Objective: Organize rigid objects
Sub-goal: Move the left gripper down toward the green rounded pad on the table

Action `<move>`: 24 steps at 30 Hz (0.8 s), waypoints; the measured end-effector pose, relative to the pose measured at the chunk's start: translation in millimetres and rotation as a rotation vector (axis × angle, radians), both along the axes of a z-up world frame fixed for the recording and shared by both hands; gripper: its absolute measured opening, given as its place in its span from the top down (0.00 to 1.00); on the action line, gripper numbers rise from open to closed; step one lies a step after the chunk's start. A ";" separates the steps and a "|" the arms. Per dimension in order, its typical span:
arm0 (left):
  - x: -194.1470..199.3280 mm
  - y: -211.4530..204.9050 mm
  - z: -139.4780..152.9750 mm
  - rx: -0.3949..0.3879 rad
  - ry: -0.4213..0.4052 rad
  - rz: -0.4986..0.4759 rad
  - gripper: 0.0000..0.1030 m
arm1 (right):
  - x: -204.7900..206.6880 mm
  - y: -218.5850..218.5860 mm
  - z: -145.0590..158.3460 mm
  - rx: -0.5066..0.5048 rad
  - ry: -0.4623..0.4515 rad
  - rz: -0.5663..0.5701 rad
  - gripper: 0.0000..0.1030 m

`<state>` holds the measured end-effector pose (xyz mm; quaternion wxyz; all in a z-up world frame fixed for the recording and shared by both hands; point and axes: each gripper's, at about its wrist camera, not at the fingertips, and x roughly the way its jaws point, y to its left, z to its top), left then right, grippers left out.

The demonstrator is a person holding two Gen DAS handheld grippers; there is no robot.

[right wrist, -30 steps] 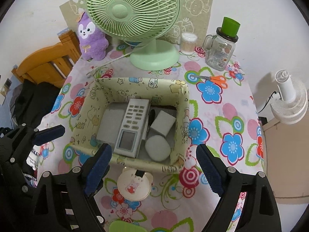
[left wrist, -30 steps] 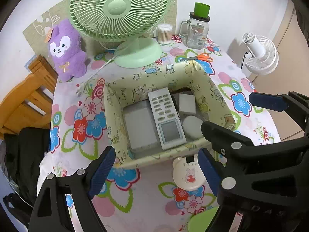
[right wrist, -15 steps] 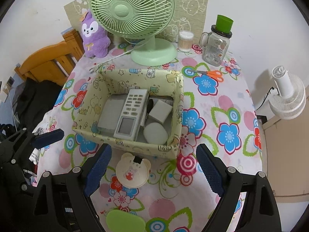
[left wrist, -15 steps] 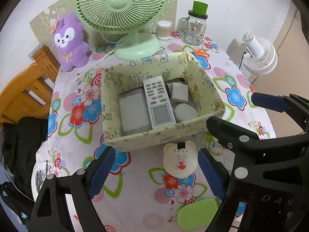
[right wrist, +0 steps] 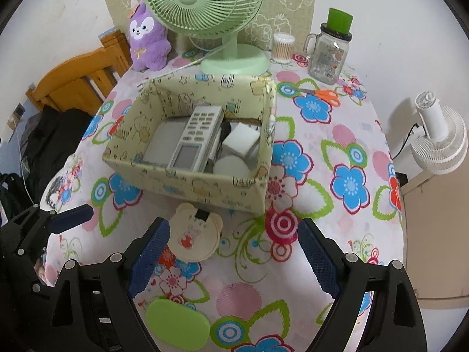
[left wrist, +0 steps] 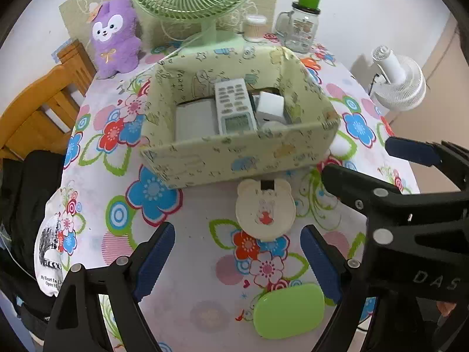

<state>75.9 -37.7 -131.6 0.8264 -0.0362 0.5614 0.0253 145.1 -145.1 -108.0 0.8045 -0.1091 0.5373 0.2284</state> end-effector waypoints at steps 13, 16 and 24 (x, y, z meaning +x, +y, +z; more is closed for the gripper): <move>-32.7 -19.4 -17.7 -0.021 -0.029 0.015 0.04 | -30.8 -7.5 -32.1 -0.046 0.030 0.064 0.12; -38.1 -21.5 -23.6 -0.024 -0.020 0.028 0.04 | -36.6 -10.9 -36.7 -0.035 0.036 0.069 0.12; -50.5 -27.5 -36.3 -0.031 -0.023 0.042 0.04 | -42.8 -21.4 -44.5 -0.011 0.028 0.059 0.12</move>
